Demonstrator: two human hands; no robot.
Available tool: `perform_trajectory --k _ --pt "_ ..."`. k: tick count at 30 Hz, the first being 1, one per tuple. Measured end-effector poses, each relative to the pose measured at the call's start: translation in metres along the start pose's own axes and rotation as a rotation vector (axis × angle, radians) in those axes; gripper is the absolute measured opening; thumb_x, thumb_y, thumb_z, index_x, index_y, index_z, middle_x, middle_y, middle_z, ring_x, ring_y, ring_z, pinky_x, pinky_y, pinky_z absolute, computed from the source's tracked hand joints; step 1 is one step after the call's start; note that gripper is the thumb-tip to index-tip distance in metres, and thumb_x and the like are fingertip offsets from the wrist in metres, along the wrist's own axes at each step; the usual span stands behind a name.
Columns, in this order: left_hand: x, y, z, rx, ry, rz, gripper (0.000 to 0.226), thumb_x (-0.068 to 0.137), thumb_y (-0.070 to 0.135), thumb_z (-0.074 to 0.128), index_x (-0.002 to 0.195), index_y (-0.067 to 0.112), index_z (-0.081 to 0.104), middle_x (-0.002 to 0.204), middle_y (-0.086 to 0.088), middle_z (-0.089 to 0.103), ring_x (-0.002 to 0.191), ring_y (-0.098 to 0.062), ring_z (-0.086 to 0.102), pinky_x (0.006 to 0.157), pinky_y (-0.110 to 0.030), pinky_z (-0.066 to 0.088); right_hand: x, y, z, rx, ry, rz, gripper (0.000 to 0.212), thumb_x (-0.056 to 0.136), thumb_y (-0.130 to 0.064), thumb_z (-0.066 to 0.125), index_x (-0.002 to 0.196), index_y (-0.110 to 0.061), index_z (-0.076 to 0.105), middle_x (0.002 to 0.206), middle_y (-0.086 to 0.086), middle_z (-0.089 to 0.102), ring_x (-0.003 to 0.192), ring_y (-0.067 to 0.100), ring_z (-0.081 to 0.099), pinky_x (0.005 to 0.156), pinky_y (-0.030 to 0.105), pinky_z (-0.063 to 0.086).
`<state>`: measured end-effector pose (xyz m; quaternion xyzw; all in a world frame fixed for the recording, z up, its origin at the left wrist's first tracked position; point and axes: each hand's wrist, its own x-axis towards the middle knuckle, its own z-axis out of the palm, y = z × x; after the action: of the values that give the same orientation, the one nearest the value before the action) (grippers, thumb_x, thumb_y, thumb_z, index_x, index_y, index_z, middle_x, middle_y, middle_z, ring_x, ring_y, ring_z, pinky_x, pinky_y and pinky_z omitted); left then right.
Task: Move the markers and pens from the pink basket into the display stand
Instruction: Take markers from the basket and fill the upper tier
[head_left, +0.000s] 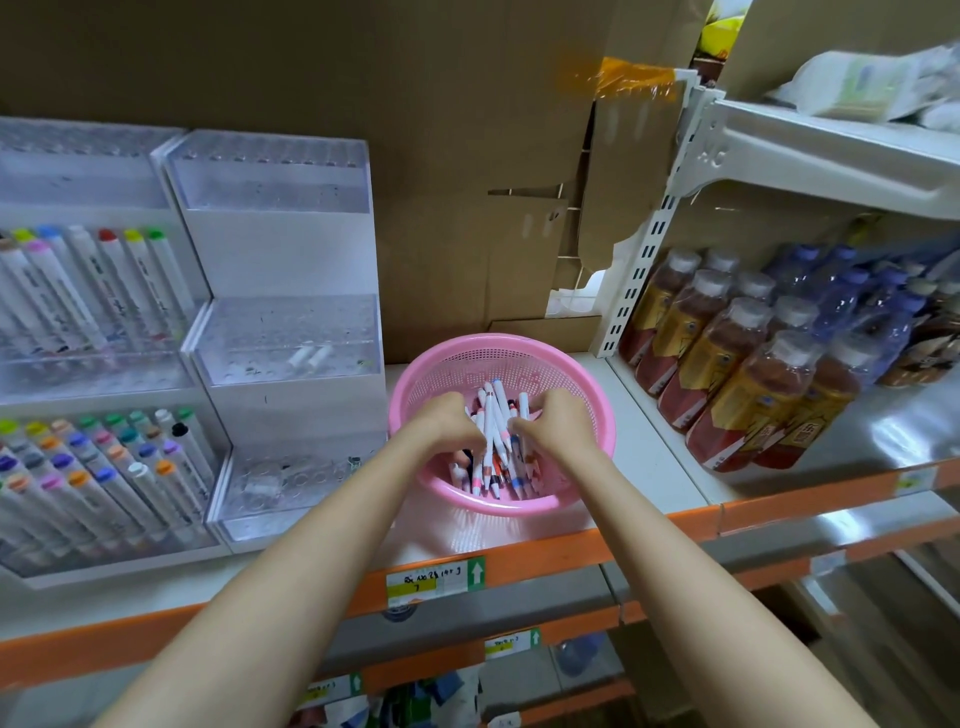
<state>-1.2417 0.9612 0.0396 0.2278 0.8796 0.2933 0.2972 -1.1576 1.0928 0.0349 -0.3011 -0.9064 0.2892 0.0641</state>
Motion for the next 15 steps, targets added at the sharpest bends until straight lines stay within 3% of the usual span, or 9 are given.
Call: perform_trajectory --k 3,6,10,13,15 --pt "0.0012 -0.0006 0.0004 -0.094 0.001 -0.003 0.011 0.079 0.012 0.065 0.089 0.008 0.063 0.086 -0.014 0.071 0.076 -0.026 0.072 0.076 -0.039 0.060 -0.0004 -0.0007 0.0013 -0.024 -0.018 0.002 0.040 0.079 -0.020 0.072 0.057 -0.016 0.039 0.053 -0.002 0.040 0.048 0.012 0.040 0.045 0.024 0.025" --pt "0.0032 -0.0018 0.0008 -0.135 0.068 0.022 0.015 0.079 0.009 0.064 0.093 0.005 0.062 0.088 -0.017 0.070 0.081 -0.029 0.070 0.079 -0.045 0.058 -0.0008 -0.0020 0.0010 -0.047 -0.042 0.018 0.033 0.074 -0.008 0.065 0.057 -0.015 0.038 0.054 0.001 0.037 0.049 0.016 0.038 0.045 0.026 0.025" --pt "0.0026 -0.0019 0.0011 -0.149 0.120 0.043 0.030 0.084 0.006 0.064 0.108 0.012 0.048 0.096 -0.007 0.061 0.086 -0.023 0.065 0.077 -0.037 0.057 -0.0036 -0.0053 -0.0003 -0.087 -0.090 0.004 0.025 0.074 -0.006 0.064 0.064 -0.015 0.043 0.061 0.001 0.046 0.059 0.020 0.049 0.046 0.025 0.030" --pt "0.0005 -0.0011 -0.0003 -0.161 0.179 0.109 0.044 0.084 0.003 0.062 0.124 0.012 0.046 0.100 -0.007 0.060 0.080 -0.018 0.061 0.063 -0.026 0.050 -0.0066 -0.0076 -0.0002 -0.140 -0.119 -0.025 0.020 0.076 -0.009 0.066 0.073 -0.015 0.047 0.067 0.000 0.049 0.068 0.021 0.052 0.046 0.026 0.029" --pt "-0.0009 -0.0016 -0.0014 -0.213 0.203 0.146 0.054 0.083 -0.001 0.059 0.132 0.013 0.042 0.091 -0.006 0.058 0.072 -0.018 0.060 0.054 -0.025 0.047 -0.0069 -0.0078 -0.0003 -0.169 -0.118 -0.022 0.022 0.075 -0.007 0.064 0.070 -0.015 0.044 0.066 0.000 0.047 0.070 0.024 0.053 0.045 0.026 0.027"
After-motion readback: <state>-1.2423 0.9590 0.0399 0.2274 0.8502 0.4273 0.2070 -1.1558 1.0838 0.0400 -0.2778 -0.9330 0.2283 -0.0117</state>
